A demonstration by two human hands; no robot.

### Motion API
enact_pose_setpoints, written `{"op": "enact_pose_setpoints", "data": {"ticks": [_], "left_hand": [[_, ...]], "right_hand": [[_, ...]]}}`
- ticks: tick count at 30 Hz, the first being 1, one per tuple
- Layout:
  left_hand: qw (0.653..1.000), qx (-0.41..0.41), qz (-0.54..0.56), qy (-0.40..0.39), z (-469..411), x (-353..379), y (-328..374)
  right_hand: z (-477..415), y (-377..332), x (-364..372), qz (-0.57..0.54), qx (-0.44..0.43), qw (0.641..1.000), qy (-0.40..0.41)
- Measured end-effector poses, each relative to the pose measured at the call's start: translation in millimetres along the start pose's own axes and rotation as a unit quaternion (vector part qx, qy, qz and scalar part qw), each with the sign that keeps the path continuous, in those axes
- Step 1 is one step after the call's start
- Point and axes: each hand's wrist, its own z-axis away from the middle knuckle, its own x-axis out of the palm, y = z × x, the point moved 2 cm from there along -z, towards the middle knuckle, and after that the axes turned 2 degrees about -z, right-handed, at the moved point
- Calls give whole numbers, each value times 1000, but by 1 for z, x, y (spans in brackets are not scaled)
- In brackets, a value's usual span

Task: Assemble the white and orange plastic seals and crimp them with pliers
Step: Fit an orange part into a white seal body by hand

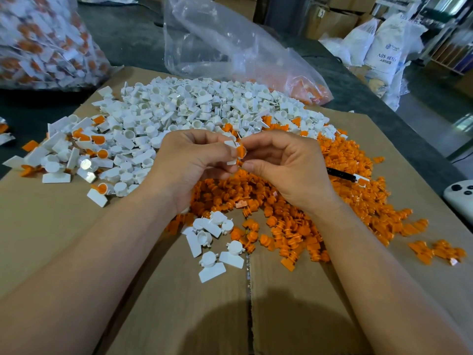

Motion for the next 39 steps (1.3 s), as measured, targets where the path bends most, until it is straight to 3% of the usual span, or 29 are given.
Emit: {"op": "enact_pose_setpoints", "data": {"ticks": [15, 26, 30, 35, 39], "left_hand": [[1000, 24, -19, -4, 1, 3, 0], [999, 27, -19, -9, 0, 2, -1], [1000, 28, -9, 2, 0, 2, -1], [1000, 25, 7, 1, -1, 0, -1], [999, 37, 8, -3, -1, 0, -1]], "right_hand": [[1, 1, 2, 8, -64, 998, 13], [1, 1, 1, 28, -59, 998, 3], [0, -3, -2, 57, -7, 998, 15], [-3, -5, -46, 177, 73, 976, 107], [-2, 12, -75, 301, 196, 932, 51]]}}
